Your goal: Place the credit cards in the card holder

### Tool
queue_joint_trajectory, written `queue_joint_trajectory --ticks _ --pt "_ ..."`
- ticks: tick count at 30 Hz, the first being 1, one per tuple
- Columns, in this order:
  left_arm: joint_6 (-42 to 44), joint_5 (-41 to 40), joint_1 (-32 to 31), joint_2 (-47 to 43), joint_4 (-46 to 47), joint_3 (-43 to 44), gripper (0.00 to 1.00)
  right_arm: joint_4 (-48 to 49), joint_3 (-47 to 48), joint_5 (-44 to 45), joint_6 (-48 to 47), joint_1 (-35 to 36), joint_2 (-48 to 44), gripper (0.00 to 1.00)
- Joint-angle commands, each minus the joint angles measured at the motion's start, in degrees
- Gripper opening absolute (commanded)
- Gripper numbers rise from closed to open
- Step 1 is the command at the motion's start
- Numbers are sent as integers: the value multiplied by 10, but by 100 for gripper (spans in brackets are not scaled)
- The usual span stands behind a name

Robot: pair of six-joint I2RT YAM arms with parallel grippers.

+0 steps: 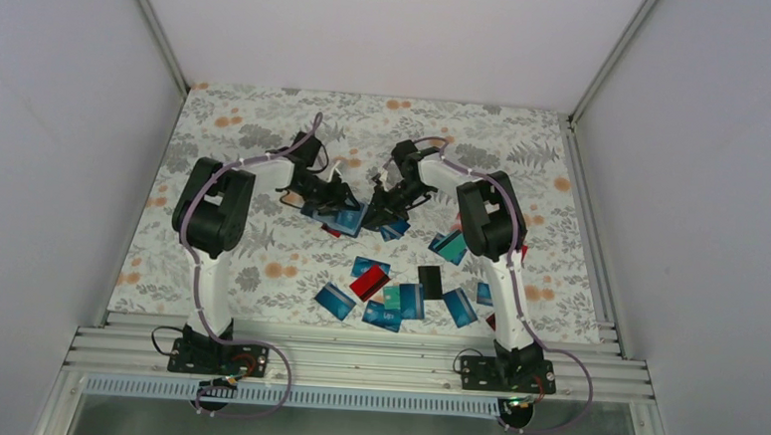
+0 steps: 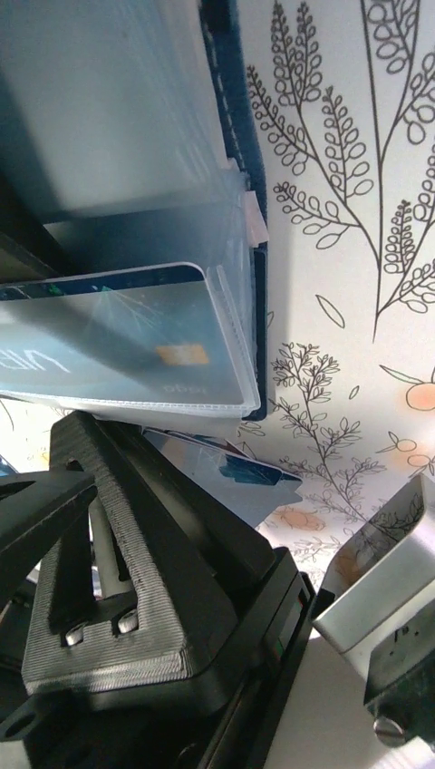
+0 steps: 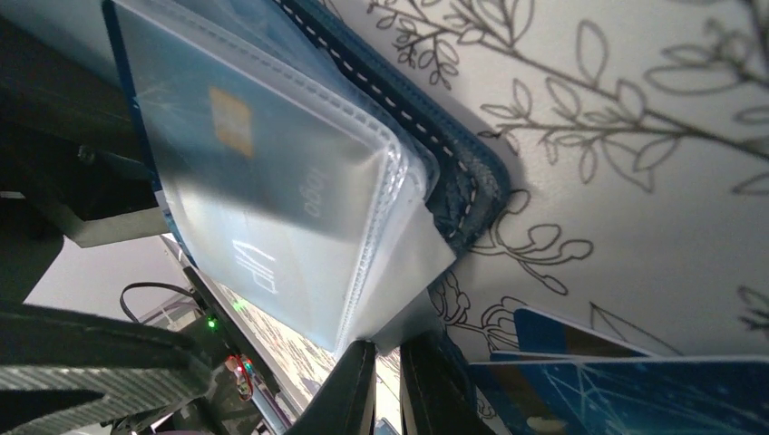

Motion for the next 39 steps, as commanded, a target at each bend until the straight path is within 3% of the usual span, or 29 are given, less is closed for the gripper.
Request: queue_joint_trajectory --ticks 1,7,17,21,33,39 --pt "-12 -41 -34 16 -61 14 45 25 8 42 -10 -2 34 8" --pt "-7 -113 -34 7 -117 51 60 20 5 44 -17 -5 26 8" --pt "1 -154 -34 -17 -178 101 84 10 11 55 -28 -7 19 8" --pt "6 -169 -34 -30 -201 106 99 9 14 56 -29 -7 17 8" --pt "20 -255 -39 -80 -253 113 100 -8 32 72 -36 -8 -14 17" --pt "34 -266 -47 -144 -247 71 100 -24 28 96 -44 -9 -57 20"
